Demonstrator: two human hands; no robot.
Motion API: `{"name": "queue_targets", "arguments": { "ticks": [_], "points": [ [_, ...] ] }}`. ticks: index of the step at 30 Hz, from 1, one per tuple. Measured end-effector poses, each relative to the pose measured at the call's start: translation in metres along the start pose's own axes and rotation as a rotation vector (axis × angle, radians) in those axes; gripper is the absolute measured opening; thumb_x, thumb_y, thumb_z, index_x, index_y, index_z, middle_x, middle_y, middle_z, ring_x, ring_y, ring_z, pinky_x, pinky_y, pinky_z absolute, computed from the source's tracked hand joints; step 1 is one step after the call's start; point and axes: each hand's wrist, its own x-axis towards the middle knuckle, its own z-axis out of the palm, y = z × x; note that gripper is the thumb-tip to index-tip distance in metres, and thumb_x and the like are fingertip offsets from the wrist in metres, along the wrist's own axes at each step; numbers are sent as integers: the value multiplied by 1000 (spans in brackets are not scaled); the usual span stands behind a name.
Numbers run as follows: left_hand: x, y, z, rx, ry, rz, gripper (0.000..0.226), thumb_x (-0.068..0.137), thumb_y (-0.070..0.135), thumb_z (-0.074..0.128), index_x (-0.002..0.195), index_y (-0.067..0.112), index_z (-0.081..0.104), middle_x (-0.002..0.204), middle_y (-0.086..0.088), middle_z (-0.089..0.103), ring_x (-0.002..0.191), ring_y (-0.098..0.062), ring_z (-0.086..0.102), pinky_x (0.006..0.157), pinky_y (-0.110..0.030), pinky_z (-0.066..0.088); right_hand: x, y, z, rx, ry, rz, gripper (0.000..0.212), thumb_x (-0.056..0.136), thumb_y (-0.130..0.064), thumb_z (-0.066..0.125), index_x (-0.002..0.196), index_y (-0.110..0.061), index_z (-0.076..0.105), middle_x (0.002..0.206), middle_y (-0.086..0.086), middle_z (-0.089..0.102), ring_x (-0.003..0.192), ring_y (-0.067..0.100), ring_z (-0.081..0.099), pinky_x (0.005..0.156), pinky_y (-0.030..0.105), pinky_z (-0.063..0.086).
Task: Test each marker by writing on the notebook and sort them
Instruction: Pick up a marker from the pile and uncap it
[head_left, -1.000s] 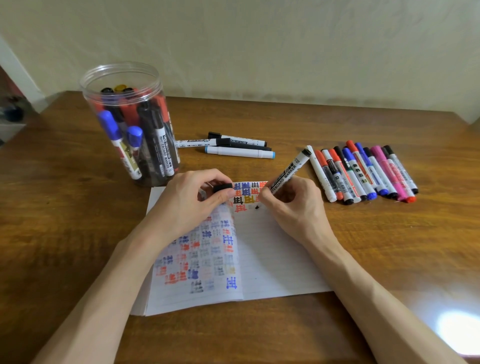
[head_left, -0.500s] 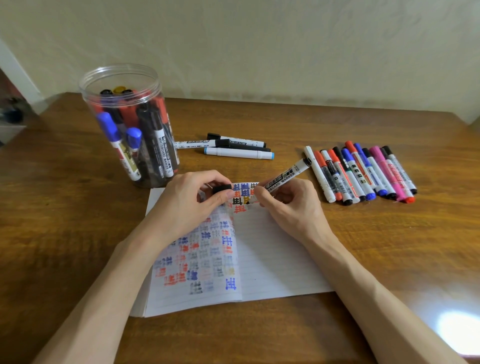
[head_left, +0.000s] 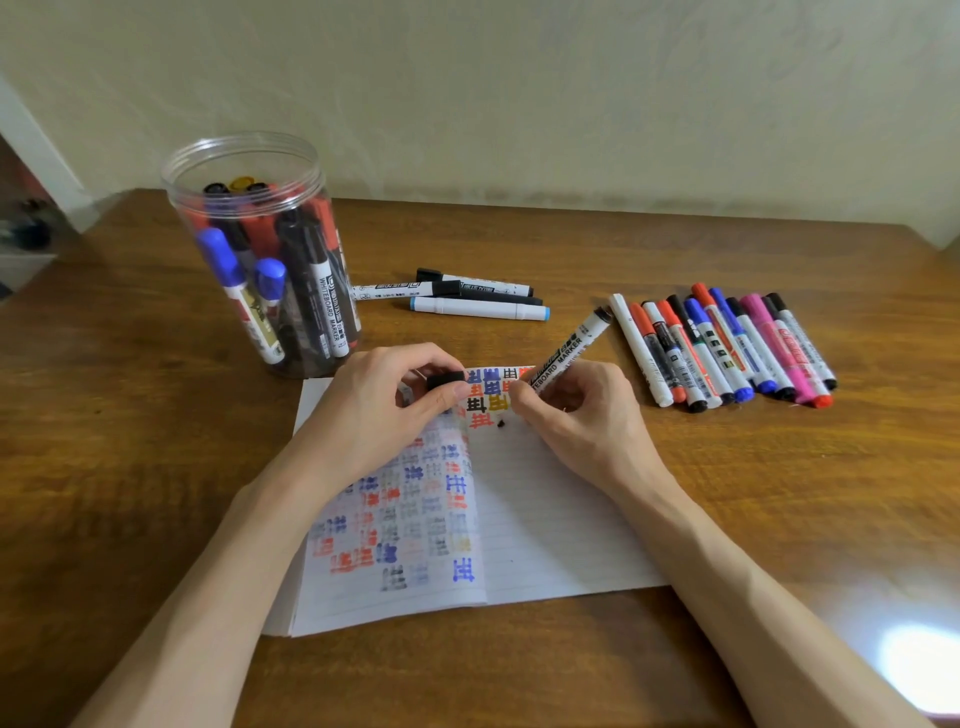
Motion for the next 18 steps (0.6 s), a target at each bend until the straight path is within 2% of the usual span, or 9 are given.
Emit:
{"name": "queue_targets", "arguments": {
  "ticks": [2, 4, 10, 14, 18],
  "points": [
    [0, 0, 0, 1, -2, 2, 29, 92, 44, 65, 118, 33, 71, 108, 24, 68, 104, 10, 61, 79, -11, 52, 1, 0, 0, 23, 15, 18, 20, 94, -27, 75, 75, -20, 74, 73, -6, 76, 67, 14, 72, 53, 34, 56],
    [0, 0, 0, -3, -8, -1, 29, 92, 45, 65, 118, 33, 71, 108, 25, 68, 104, 11, 61, 79, -12, 53, 2, -1, -2, 54, 43, 47, 18, 95, -27, 73, 79, -18, 77, 75, -7, 77, 72, 20, 74, 61, 41, 60],
    [0, 0, 0, -11, -6, -3, 30, 93, 44, 65, 119, 31, 71, 111, 20, 71, 104, 6, 64, 79, -12, 51, 0, -3, -2, 46, 30, 36, 14, 95, -26, 73, 88, -15, 79, 81, -6, 79, 75, 16, 75, 66, 40, 62],
    [0, 0, 0, -8, -3, 1, 29, 93, 43, 66, 119, 31, 72, 110, 21, 71, 105, 6, 63, 81, -13, 51, 0, -3, -1, 19, 13, 42, 15, 93, -25, 74, 81, -15, 77, 80, -1, 78, 73, 24, 73, 62, 48, 59],
    [0, 0, 0, -8, -9, 0, 31, 92, 46, 64, 119, 32, 71, 109, 23, 69, 105, 7, 63, 80, -12, 51, 0, -4, -3, 53, 43, 65, 17, 93, -26, 72, 81, -15, 76, 80, -1, 78, 75, 22, 73, 66, 46, 60]
  ]
}}
